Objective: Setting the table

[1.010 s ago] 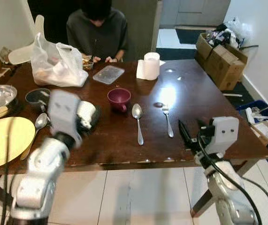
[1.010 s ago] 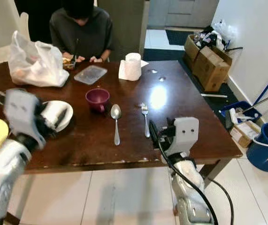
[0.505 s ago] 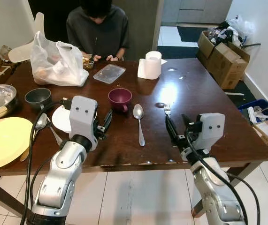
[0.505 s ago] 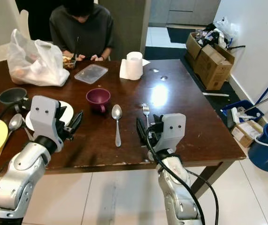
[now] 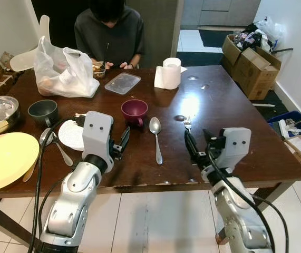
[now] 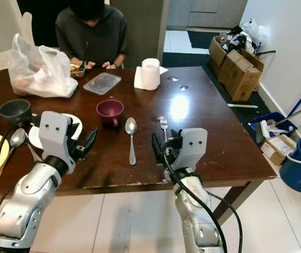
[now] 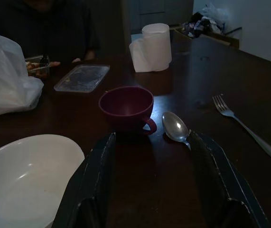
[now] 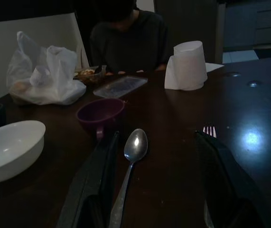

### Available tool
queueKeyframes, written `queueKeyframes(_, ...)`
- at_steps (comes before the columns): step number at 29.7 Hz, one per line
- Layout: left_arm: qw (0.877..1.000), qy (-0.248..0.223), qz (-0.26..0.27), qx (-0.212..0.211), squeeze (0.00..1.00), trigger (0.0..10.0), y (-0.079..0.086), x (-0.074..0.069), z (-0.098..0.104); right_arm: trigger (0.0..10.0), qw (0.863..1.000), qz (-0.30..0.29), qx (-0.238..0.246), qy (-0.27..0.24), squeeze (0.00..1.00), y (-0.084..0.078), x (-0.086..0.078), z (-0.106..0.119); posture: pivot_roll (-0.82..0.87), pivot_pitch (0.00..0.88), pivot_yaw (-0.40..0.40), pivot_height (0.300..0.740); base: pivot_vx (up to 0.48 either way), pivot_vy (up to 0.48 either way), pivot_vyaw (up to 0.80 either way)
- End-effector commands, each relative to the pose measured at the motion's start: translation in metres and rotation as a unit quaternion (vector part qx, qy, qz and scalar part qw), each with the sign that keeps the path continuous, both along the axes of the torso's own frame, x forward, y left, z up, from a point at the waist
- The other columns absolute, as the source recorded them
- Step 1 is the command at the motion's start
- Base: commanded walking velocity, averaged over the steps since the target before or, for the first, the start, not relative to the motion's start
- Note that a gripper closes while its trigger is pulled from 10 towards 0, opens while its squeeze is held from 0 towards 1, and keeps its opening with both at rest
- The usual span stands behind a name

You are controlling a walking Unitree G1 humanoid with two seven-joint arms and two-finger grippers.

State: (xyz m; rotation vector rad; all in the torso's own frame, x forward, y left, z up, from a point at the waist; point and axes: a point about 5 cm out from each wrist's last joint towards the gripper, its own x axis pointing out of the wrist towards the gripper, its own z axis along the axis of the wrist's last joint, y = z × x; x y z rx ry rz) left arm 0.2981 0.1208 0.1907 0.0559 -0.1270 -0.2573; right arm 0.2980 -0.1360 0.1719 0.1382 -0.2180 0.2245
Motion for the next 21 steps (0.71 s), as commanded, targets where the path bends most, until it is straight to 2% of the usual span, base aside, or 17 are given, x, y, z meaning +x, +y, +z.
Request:
queueKeyframes(1, 1.000, 0.004, 0.008, 0.007, 0.00, 10.0, 0.003, -0.001, -0.001, 10.0, 1.000, 0.000, 0.001, 0.009, 0.00, 0.001, 0.002, -0.004, -0.03, 0.000, 0.118, 0.740, 0.000, 0.000, 0.00)
queueKeyframes(10, 1.000, -0.001, 0.010, 0.014, 0.00, 10.0, 0.006, 0.004, 0.003, 10.0, 1.000, -0.011, 0.006, -0.001, 0.00, -0.001, 0.004, 0.002, 0.00, 0.000, 0.142, 0.740, 0.000, 0.000, 0.00)
queueKeyframes(21, 1.000, -0.014, 0.021, 0.014, 0.00, 10.0, 0.006, 0.006, 0.008, 10.0, 1.000, -0.002, 0.005, -0.003, 0.00, 0.003, 0.008, 0.004, 0.05, 0.000, 0.109, 0.740, 0.000, 0.000, 0.00)
